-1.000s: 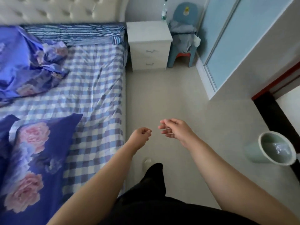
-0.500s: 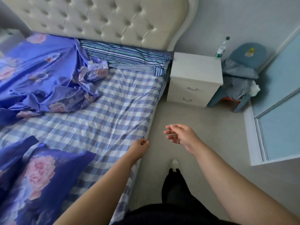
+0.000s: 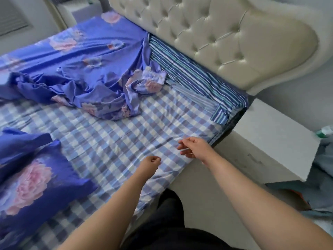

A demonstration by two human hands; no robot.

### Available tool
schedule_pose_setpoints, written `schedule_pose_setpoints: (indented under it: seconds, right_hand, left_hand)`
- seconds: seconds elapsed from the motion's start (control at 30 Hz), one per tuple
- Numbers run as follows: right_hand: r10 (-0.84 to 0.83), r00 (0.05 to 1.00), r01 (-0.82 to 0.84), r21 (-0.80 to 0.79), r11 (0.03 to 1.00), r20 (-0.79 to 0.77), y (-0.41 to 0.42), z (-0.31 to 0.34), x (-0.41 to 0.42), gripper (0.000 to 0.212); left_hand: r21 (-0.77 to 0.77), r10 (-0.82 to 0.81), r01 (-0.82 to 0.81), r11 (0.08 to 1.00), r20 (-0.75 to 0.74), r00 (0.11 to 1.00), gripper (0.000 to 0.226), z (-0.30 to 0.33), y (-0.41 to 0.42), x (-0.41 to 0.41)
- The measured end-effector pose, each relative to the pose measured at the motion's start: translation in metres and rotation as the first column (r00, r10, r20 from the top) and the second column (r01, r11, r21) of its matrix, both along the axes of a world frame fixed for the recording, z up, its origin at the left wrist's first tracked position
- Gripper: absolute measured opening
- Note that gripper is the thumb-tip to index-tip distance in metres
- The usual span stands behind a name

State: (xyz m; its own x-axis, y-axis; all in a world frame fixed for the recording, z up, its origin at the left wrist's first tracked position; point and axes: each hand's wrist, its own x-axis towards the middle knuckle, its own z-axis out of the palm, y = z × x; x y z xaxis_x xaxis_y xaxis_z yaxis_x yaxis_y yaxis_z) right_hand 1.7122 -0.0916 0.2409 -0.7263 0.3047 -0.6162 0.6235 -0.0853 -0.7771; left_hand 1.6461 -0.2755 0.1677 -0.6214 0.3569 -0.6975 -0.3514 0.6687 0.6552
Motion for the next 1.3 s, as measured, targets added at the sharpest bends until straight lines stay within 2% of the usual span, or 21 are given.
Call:
schedule_pose_setpoints:
  seconds: [0.17, 0.43, 0.63, 0.77, 0.93, 1.03, 1.1, 1.2, 1.3]
  right_hand:
    - [0.079, 0.996, -0.079, -0.011, 0.997, 0.041, 0.050, -0.019, -0.099, 0.022]
    - [0.215, 0.969, -0.209, -0.060, 0.976, 0.122, 0.108, -0.069, -0.221, 0.025]
    - [0.381, 0.909, -0.364, -0.126, 0.923, 0.166, 0.134, -0.132, -0.317, 0.021]
    - [0.490, 0.856, -0.468, -0.154, 0.870, 0.164, 0.149, -0.180, -0.388, 0.019]
    - [0.472, 0.872, -0.476, 0.005, 0.879, 0.129, 0.178, -0.237, -0.486, 0.014]
    - [0.471, 0.879, -0.476, 0.215, 0.852, 0.079, 0.199, -0.280, -0.532, 0.039]
    - [0.565, 0.822, -0.557, 0.308, 0.771, 0.072, 0.210, -0.299, -0.553, 0.046]
    - [0.672, 0.730, -0.659, 0.387, 0.645, 0.123, 0.218, -0.323, -0.579, 0.026]
    - [0.706, 0.693, -0.699, 0.374, 0.609, 0.146, 0.213, -0.354, -0.600, 0.017]
  left_hand:
    - [-0.036, 0.070, -0.068, 0.997, 0.045, 0.997, 0.022, -0.024, 0.039, -0.085]
    - [-0.118, 0.249, -0.247, 0.962, 0.006, 0.969, 0.024, -0.056, 0.083, -0.189]
    - [-0.200, 0.457, -0.449, 0.871, -0.006, 0.889, 0.029, -0.105, 0.096, -0.230]
    - [-0.229, 0.621, -0.612, 0.757, -0.038, 0.783, 0.028, -0.137, 0.121, -0.260]
    - [-0.188, 0.722, -0.736, 0.651, -0.146, 0.676, 0.039, -0.184, 0.164, -0.311]
    - [-0.184, 0.673, -0.715, 0.674, -0.246, 0.698, 0.042, -0.212, 0.188, -0.345]
    - [-0.194, 0.627, -0.670, 0.717, -0.241, 0.741, 0.039, -0.228, 0.198, -0.366]
    - [-0.205, 0.573, -0.615, 0.762, -0.230, 0.787, 0.039, -0.252, 0.199, -0.395]
    - [-0.191, 0.614, -0.652, 0.734, -0.225, 0.757, 0.044, -0.278, 0.188, -0.420]
